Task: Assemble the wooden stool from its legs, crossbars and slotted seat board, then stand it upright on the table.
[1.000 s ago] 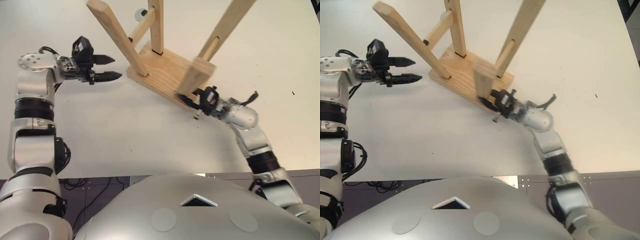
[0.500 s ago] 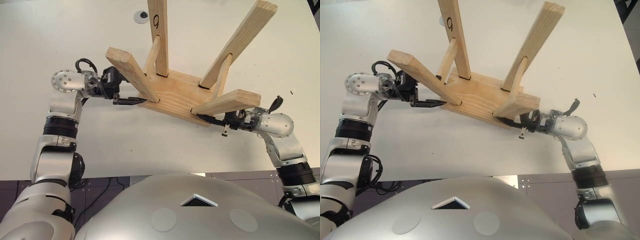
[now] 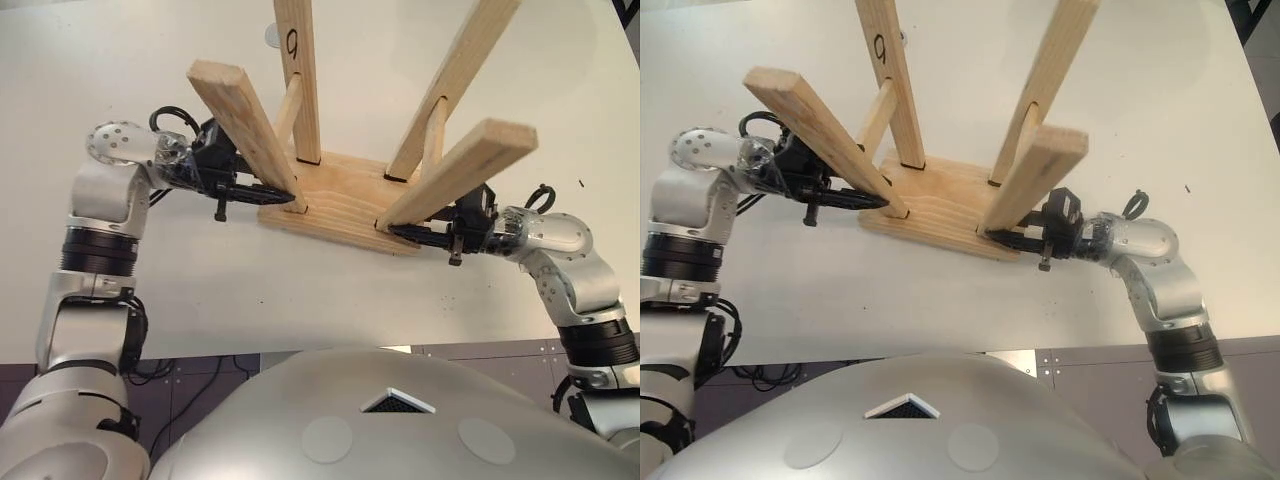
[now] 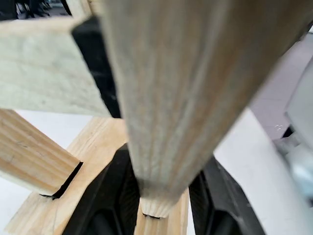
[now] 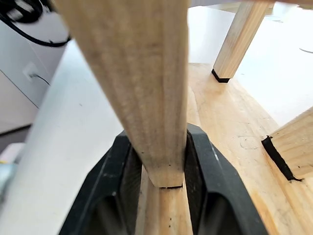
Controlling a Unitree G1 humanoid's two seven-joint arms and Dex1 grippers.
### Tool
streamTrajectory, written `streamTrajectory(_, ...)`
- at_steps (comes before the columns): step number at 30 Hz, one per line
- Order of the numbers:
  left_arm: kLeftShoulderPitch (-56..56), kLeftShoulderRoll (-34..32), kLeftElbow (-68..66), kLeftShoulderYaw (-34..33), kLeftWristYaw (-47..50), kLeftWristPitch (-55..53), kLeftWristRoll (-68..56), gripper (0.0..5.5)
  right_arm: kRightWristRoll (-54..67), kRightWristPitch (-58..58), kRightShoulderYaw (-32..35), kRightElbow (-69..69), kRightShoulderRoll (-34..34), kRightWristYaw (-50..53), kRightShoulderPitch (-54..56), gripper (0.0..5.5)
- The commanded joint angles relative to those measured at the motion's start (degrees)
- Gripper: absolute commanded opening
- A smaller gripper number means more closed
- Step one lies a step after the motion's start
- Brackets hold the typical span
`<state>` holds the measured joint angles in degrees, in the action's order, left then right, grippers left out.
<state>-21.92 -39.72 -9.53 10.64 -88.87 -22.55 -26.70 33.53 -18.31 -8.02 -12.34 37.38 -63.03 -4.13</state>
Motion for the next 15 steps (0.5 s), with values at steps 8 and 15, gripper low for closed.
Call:
streamTrajectory(8, -26.2, 6.2, -20.4, 0.5, 14.5, -54.3, -5.3, 1.50, 24.5, -50.2, 13.9, 26.0, -0.9, 23.1, 29.1, 1.06)
streamTrajectory(15, -30.3, 7.1, -37.7, -4.8, 17.2, -48.7, -3.4, 2.66, 21.8, -53.0, 16.1, 34.3, -1.5, 27.6, 34.0, 2.55)
